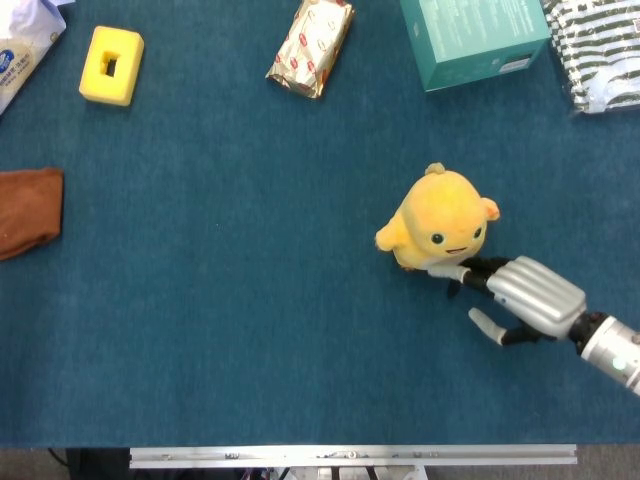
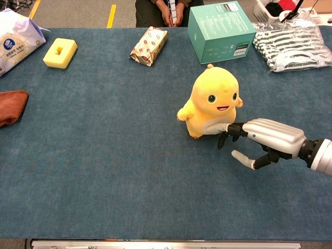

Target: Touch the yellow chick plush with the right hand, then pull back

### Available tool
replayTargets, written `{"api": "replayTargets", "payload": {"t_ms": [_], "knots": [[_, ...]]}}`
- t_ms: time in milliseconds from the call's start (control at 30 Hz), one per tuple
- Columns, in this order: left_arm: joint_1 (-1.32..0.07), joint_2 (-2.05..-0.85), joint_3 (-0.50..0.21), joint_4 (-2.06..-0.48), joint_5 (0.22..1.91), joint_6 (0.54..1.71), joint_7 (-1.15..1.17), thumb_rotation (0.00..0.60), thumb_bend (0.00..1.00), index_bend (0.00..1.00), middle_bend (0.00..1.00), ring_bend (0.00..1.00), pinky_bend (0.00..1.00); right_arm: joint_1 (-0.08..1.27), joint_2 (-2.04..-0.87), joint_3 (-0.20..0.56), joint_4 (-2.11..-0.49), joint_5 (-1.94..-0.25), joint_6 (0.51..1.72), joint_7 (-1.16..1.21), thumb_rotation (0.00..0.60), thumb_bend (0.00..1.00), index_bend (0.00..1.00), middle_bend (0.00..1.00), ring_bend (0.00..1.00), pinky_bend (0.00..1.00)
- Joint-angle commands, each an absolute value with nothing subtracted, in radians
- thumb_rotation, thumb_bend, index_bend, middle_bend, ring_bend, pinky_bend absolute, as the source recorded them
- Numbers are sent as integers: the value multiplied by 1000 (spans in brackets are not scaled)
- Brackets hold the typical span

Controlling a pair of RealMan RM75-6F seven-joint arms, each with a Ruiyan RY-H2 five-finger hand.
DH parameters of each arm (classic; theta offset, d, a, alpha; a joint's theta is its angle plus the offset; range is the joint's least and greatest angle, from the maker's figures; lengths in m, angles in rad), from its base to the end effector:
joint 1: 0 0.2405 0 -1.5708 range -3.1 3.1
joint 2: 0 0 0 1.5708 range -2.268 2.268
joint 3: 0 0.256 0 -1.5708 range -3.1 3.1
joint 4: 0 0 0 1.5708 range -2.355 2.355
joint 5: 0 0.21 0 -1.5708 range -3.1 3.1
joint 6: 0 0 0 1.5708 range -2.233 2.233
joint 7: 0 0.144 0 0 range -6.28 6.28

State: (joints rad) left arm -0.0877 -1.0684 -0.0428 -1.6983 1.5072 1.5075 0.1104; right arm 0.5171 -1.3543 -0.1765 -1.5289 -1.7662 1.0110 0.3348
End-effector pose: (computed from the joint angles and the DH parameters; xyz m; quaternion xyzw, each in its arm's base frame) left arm -0.2955 0.1792 0.1688 -0.6091 -0.3580 -0.3744 0.6006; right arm -0.2308 -0.2088 -0.0037 0.7853 -0.4777 0.3426 0.1942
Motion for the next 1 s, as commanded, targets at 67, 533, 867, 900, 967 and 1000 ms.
{"api": "replayTargets", "payload": {"t_ms": [67, 533, 867, 900, 967, 1000], "knots": [[-84, -1065, -44, -1699, 1504, 1513, 108, 600, 382, 418, 468, 373, 390, 525, -1365, -169, -1514, -1754, 1009, 342, 600, 535, 140, 366, 201, 307], [-85, -1068, -42, -1695, 1507, 1507, 109, 600, 382, 417, 468, 373, 390, 518, -1349, -207, -1541, -1771, 1033, 336, 600, 536, 140, 366, 202, 307], [-75, -1061, -44, -1697, 1498, 1520, 107, 600, 382, 418, 468, 373, 390, 544, -1380, -176, -1501, -1744, 1017, 361, 600, 535, 140, 366, 202, 307], [-74, -1060, -44, -1698, 1498, 1522, 108, 600, 382, 418, 468, 373, 390, 545, -1376, -181, -1506, -1746, 1015, 362, 600, 535, 140, 366, 202, 307], [-74, -1061, -44, -1698, 1497, 1520, 110, 600, 382, 418, 468, 373, 390, 545, -1358, -199, -1526, -1755, 1011, 360, 600, 535, 140, 366, 202, 307], [-74, -1062, -43, -1697, 1499, 1519, 111, 600, 382, 418, 468, 373, 390, 544, -1348, -209, -1538, -1759, 1010, 359, 600, 535, 140, 366, 202, 307]]}}
